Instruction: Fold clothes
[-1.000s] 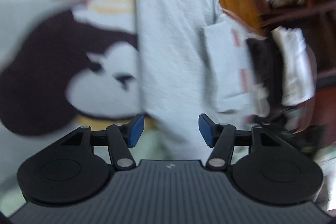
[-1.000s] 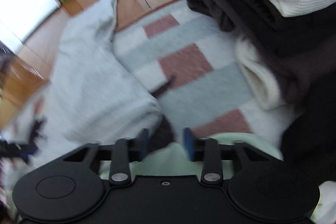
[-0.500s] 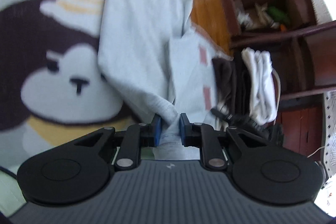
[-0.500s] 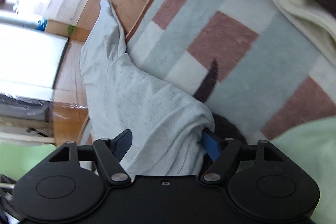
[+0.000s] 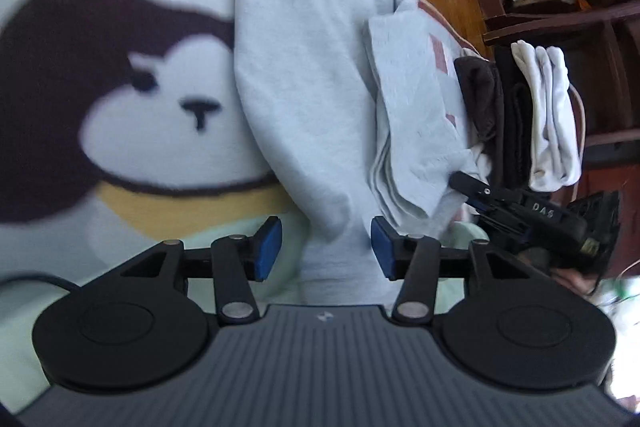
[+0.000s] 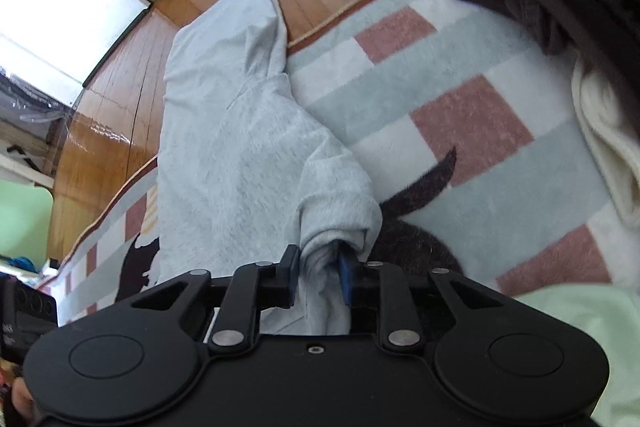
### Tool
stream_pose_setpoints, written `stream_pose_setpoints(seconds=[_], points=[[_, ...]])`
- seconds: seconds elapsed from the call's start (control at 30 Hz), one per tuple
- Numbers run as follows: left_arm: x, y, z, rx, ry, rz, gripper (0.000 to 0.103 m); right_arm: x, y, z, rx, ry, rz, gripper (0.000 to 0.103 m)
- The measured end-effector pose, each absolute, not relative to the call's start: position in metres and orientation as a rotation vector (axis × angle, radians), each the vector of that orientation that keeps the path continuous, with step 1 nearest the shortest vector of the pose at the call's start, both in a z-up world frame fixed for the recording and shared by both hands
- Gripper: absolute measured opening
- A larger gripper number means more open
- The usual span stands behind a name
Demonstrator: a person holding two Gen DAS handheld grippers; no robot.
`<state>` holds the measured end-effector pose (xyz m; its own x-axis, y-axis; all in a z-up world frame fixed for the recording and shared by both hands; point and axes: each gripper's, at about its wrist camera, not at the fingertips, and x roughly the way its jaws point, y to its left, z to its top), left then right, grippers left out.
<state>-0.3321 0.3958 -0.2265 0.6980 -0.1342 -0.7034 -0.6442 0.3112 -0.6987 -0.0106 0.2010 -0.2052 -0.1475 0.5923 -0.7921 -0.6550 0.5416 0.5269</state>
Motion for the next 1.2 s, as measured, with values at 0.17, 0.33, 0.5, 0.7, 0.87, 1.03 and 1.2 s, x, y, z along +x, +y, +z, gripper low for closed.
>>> stream_pose_setpoints(seconds=[0.17, 0.33, 0.5, 0.7, 0.87, 1.03, 1.2], points=[[-0.332, 0.394, -0.233, -1.213, 0.776, 0.339, 0.06, -0.002, 0.197, -0.213, -0.055, 1.394, 1.041, 0.045], [-0.331, 0.399, -0.233, -1.248, 0.75, 0.315, 0.093, 0.015, 0.211, -0.228, -0.029, 1.493, 0.984, 0.069], [-0.329, 0.4, -0.237, -1.271, 0.707, 0.295, 0.08, 0.015, 0.222, -0.23, 0.032, 1.541, 1.095, 0.068], [-0.317, 0.387, -0.207, -1.092, 0.582, 0.191, 0.044, -0.009, 0.235, -0.202, 0.034, 1.395, 1.36, 0.057], [-0.308, 0.387, -0.217, -1.062, 0.686, 0.285, 0.044, -0.012, 0.233, -0.201, -0.03, 1.383, 1.304, 0.058], [-0.303, 0.389, -0.235, -1.131, 0.739, 0.293, 0.053, -0.004, 0.216, -0.217, 0.043, 1.447, 1.186, 0.062], [-0.29, 0.378, -0.217, -0.942, 0.821, 0.345, 0.027, -0.003, 0.209, -0.229, 0.018, 1.502, 1.099, 0.067]])
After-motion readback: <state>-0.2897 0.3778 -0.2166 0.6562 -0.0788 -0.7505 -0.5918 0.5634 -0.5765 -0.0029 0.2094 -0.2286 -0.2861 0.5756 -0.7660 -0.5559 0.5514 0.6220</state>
